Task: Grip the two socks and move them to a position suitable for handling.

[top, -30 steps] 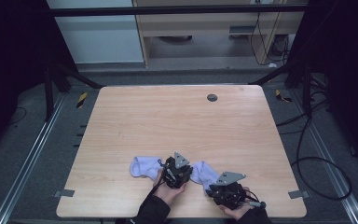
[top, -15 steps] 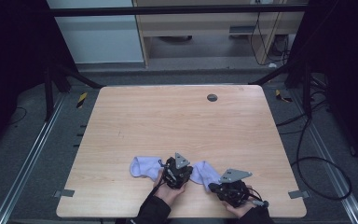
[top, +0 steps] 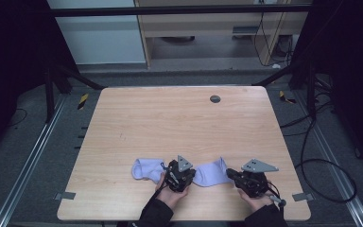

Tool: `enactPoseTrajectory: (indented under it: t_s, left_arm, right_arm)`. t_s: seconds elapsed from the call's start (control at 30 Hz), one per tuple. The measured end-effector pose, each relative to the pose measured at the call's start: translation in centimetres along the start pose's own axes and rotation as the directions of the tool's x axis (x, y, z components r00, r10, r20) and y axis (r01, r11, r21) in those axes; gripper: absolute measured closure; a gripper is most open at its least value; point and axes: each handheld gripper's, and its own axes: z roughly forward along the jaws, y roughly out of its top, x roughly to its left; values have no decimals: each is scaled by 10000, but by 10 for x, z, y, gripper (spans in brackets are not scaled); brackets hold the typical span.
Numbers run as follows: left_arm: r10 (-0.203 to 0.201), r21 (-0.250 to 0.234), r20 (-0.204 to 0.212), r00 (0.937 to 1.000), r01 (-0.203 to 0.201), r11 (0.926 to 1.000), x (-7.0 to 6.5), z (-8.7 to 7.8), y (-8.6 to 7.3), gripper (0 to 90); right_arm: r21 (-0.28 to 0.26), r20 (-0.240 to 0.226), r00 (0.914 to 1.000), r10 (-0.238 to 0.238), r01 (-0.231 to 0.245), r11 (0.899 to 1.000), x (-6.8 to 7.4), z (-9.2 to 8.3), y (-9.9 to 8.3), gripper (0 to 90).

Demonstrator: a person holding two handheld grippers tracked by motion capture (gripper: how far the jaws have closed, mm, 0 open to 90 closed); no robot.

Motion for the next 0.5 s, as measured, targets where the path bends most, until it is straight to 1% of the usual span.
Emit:
enactPoseTrajectory:
  t_s: [0.03, 0.07, 0.1, 0.13, 0.17, 0.2, 0.23, 0.27, 0.3, 0.33, 0.37, 0.43, 0.5]
  left_arm:
    - [-4, -5, -8, 10000, 4, 10000, 0, 0, 0, 881]
    - [-13, -11, -2, 10000, 13, 10000, 0, 0, 0, 881]
    - [-5, -2, -6, 10000, 5, 10000, -1, 0, 0, 881]
    - [-11, -5, 0, 10000, 11, 10000, -1, 1, 0, 880]
    - [-6, -12, -1, 10000, 6, 10000, -1, 1, 0, 880]
    - [-2, -13, -9, 10000, 2, 10000, -1, 1, 1, 881]
    - [-4, -11, -18, 10000, 4, 10000, -1, 1, 1, 881]
    - [-24, -37, -34, 10000, 23, 10000, -1, 2, 1, 880]
    - [-26, -33, -16, 10000, 26, 10000, -1, 2, 1, 880]
    - [-11, -33, -33, 10000, 11, 10000, -1, 3, 2, 880]
    - [-20, -25, -55, 10000, 20, 10000, -1, 3, 2, 880]
    - [15, -55, -78, 10000, -15, 10000, -2, 4, 3, 877]
    - [-7, -100, -45, 10000, 7, 9999, -2, 4, 4, 863]
  right_arm:
    - [-11, 79, 10000, -7, 7, 10000, -2, 1, 0, 878]
    - [62, 303, 9995, 117, -119, 9999, -7, 3, 1, 878]
    - [62, 303, 9995, 117, -119, 9999, -7, 3, 1, 878]
    - [115, 524, 9985, 147, -154, 9998, -13, 4, 1, 878]
    - [115, 524, 9985, 147, -154, 9998, -13, 4, 1, 878]
    - [206, 774, 9966, 300, -317, 9993, -17, 6, 0, 877]
    - [206, 774, 9966, 300, -317, 9993, -17, 6, 0, 877]
    - [280, 870, 9957, 326, -351, 9990, -19, 6, 0, 877]
    - [388, 1150, 9931, 243, -289, 9988, -22, 5, -1, 873]
    - [478, 1255, 9916, 327, -390, 9981, -23, 5, -2, 870]
    - [478, 1255, 9916, 327, -390, 9981, -23, 5, -2, 870]
    - [588, 1524, 9879, 285, -378, 9976, -25, 5, -3, 859]
    - [583, 1922, 9812, 177, -294, 9979, -27, 5, -5, 828]
